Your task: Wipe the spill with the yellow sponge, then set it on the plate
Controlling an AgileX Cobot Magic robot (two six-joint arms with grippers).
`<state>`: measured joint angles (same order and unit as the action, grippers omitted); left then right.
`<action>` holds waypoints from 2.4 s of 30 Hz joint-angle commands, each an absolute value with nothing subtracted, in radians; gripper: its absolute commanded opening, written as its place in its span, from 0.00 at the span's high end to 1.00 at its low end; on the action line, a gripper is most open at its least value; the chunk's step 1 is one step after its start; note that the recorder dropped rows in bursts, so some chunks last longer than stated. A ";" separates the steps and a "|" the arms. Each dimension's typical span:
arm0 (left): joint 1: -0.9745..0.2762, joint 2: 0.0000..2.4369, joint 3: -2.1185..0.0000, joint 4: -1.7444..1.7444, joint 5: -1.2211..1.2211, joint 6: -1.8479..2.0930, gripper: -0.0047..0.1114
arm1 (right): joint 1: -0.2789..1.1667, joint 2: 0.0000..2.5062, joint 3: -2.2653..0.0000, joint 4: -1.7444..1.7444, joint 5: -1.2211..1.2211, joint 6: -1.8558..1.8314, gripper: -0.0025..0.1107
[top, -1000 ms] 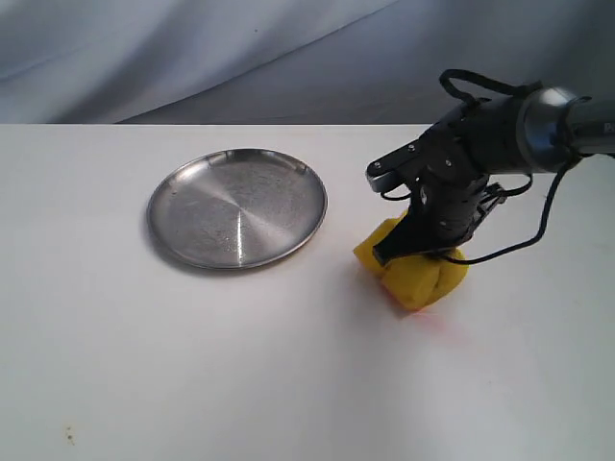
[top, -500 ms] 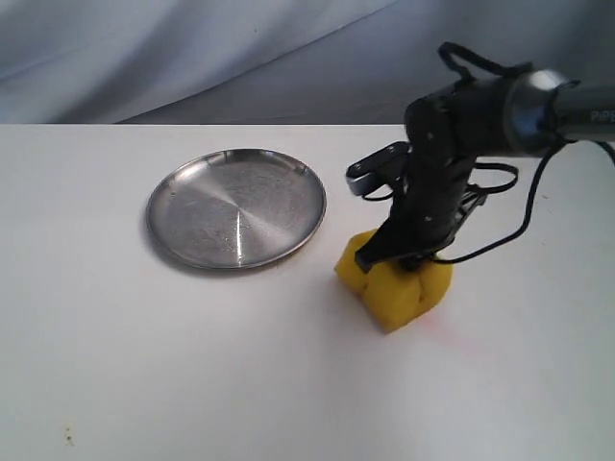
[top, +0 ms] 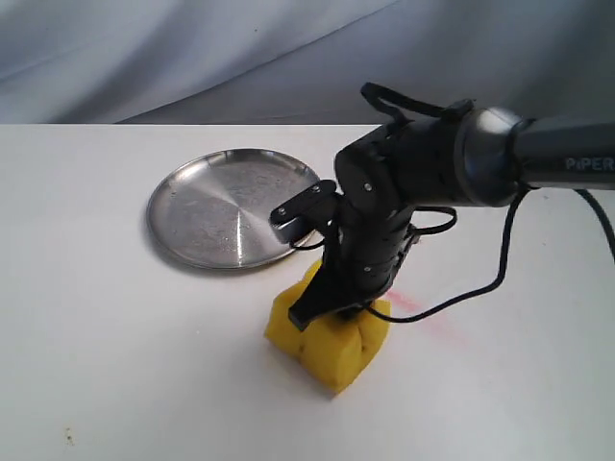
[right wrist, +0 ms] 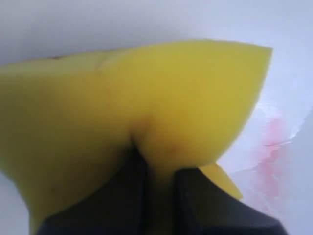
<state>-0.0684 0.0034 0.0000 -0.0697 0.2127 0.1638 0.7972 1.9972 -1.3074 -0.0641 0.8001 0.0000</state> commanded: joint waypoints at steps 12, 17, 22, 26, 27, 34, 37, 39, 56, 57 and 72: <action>-0.069 0.000 0.000 -0.069 0.205 0.160 0.96 | 0.318 1.997 -1.304 -0.173 0.785 0.016 0.98; -0.069 0.000 0.000 -0.069 0.205 0.160 0.96 | 0.344 1.997 -1.304 -0.084 0.822 -0.020 0.98; -0.069 0.000 0.000 -0.069 0.205 0.160 0.96 | 0.478 1.997 -1.304 -0.014 0.836 -0.034 0.98; -0.069 0.000 0.000 -0.069 0.205 0.160 0.96 | 0.614 1.997 -1.304 0.031 0.836 -0.034 0.98; -0.069 0.000 0.000 -0.069 0.205 0.160 0.96 | 0.649 1.997 -1.304 0.036 0.836 -0.029 0.98; -0.069 0.000 0.000 -0.069 0.205 0.160 0.96 | 0.791 1.997 -1.304 0.039 0.828 0.012 0.98; -0.069 0.000 0.000 -0.069 0.205 0.160 0.96 | 0.794 1.997 -1.304 0.037 0.839 0.019 0.98; -0.069 0.000 0.000 -0.069 0.205 0.160 0.96 | 0.783 1.997 -1.304 0.010 0.839 0.033 0.98; -0.069 0.000 0.000 -0.069 0.205 0.160 0.96 | 0.459 1.997 -1.304 -0.244 0.870 0.117 0.98; -0.069 0.000 0.000 -0.069 0.205 0.160 0.96 | 0.438 1.997 -1.304 -0.244 0.880 0.120 0.98; -0.069 0.000 0.000 -0.069 0.205 0.160 0.96 | 0.703 1.997 -1.235 -0.039 0.854 0.000 0.98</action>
